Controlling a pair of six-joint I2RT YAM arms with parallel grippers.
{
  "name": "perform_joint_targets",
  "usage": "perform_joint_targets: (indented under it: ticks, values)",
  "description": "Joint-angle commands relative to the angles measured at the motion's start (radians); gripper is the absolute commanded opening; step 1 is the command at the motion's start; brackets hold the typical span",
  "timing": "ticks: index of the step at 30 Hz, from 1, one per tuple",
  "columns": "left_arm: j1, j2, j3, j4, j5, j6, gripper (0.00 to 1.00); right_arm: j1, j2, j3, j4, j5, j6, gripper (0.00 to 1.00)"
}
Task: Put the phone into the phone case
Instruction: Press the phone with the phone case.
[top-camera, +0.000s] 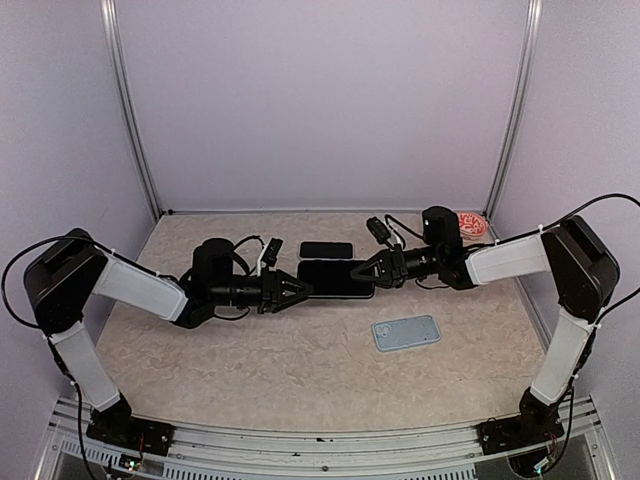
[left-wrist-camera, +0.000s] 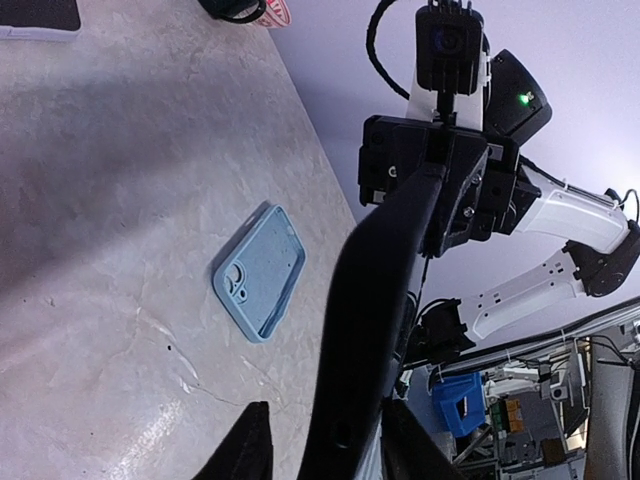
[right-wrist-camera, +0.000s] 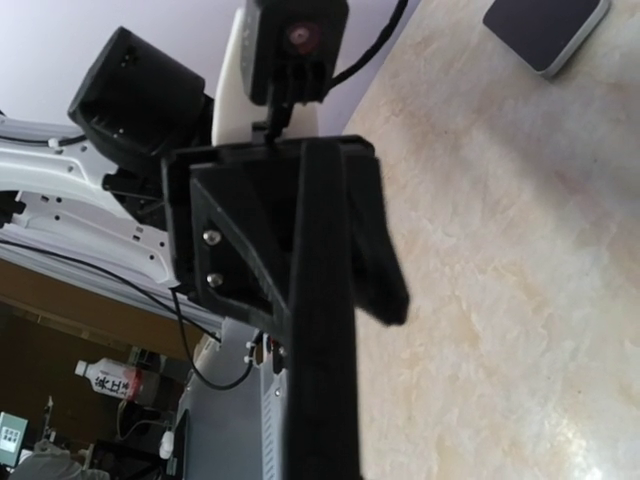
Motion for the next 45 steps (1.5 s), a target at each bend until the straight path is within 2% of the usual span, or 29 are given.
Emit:
perform_joint_targets:
  ticks: [1,3,9,12,14,15,18,22,28,33,36,39,43,45]
  values:
    - [-0.009,0.015,0.025,0.039,0.013,-0.010,0.30,-0.004,-0.019,0.015,-0.014,0.000,-0.059,0.00]
    - [-0.009,0.015,0.029,0.015,0.002,-0.009,0.22,-0.004,-0.024,0.032,-0.093,0.037,-0.117,0.00]
    - [-0.008,0.015,0.039,-0.066,-0.041,-0.004,0.06,-0.001,-0.044,0.059,-0.239,0.127,-0.234,0.00]
    - [-0.008,0.017,0.041,-0.079,-0.055,-0.006,0.04,0.002,-0.050,0.068,-0.265,0.145,-0.257,0.00]
    - [-0.007,0.018,0.040,-0.071,-0.054,-0.003,0.12,0.002,-0.049,0.067,-0.262,0.134,-0.255,0.00]
    - [-0.006,0.015,0.037,-0.064,-0.053,-0.001,0.20,0.002,-0.049,0.064,-0.256,0.126,-0.252,0.00]
    - [0.006,-0.001,0.027,-0.054,-0.057,0.009,0.38,0.002,-0.053,0.055,-0.232,0.097,-0.234,0.00]
    - [0.038,-0.045,0.010,-0.070,-0.065,0.027,0.52,0.002,-0.067,0.048,-0.212,0.074,-0.219,0.00]
    - [0.083,-0.113,-0.006,-0.152,-0.088,0.096,0.64,0.002,-0.068,0.043,-0.204,0.056,-0.199,0.00]
    - [0.069,-0.170,0.047,-0.334,-0.165,0.262,0.73,0.001,-0.056,0.044,-0.214,0.054,-0.195,0.00]
    - [0.058,-0.199,0.064,-0.404,-0.214,0.326,0.82,-0.003,-0.048,0.046,-0.221,0.062,-0.183,0.00]
    - [0.054,-0.214,0.064,-0.414,-0.226,0.337,0.89,-0.006,-0.040,0.049,-0.213,0.064,-0.163,0.00]
    - [0.044,-0.212,0.061,-0.403,-0.230,0.336,0.91,-0.011,-0.029,0.053,-0.204,0.071,-0.134,0.00]
    - [0.036,-0.211,0.063,-0.404,-0.244,0.340,0.99,-0.016,-0.021,0.056,-0.199,0.077,-0.112,0.00]
